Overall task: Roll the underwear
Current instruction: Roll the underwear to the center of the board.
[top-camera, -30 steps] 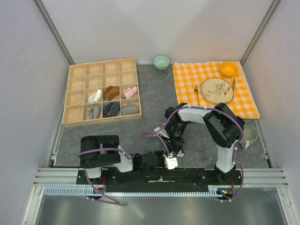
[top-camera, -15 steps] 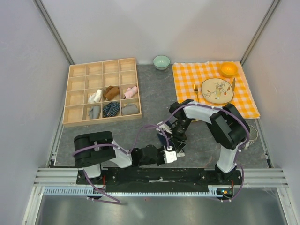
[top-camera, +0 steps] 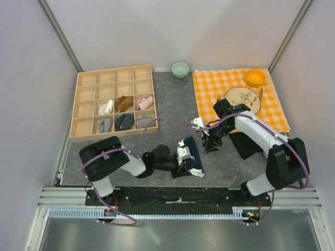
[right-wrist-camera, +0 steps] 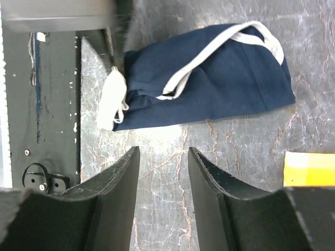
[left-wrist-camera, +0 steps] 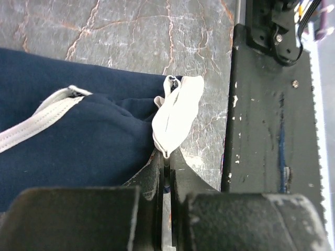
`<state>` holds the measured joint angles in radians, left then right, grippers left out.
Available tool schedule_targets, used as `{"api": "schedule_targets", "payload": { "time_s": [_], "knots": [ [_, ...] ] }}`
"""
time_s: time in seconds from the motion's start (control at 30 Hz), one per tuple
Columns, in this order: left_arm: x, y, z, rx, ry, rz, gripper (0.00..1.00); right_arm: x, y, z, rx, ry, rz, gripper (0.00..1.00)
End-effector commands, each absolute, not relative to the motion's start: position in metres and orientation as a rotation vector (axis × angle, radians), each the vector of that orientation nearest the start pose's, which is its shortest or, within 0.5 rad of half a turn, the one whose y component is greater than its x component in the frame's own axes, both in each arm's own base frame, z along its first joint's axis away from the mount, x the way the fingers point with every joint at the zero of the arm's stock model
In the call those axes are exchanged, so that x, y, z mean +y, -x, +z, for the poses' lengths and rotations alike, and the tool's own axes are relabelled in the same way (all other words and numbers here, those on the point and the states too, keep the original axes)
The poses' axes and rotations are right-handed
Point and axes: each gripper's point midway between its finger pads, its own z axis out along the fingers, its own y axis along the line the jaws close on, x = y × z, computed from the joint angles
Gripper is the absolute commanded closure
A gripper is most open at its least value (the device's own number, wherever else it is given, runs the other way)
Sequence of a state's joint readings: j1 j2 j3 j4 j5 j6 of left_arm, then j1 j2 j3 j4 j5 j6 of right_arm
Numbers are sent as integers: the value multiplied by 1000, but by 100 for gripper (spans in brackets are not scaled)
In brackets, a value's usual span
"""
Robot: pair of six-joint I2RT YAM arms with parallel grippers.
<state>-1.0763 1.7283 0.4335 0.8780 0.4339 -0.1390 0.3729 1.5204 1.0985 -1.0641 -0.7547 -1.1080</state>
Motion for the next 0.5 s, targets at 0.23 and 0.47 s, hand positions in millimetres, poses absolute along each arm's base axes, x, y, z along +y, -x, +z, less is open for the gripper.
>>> {"api": "schedule_targets", "payload": {
  "time_s": [0.23,0.47],
  "knots": [
    [-372,-115,25,2201,-798,-1666,98,201,-152,111,1395,2010,938,49],
    [-369,-132,27,2283,-476,-1798,98,233,-133,89,1281,2149,716,49]
  ]
}}
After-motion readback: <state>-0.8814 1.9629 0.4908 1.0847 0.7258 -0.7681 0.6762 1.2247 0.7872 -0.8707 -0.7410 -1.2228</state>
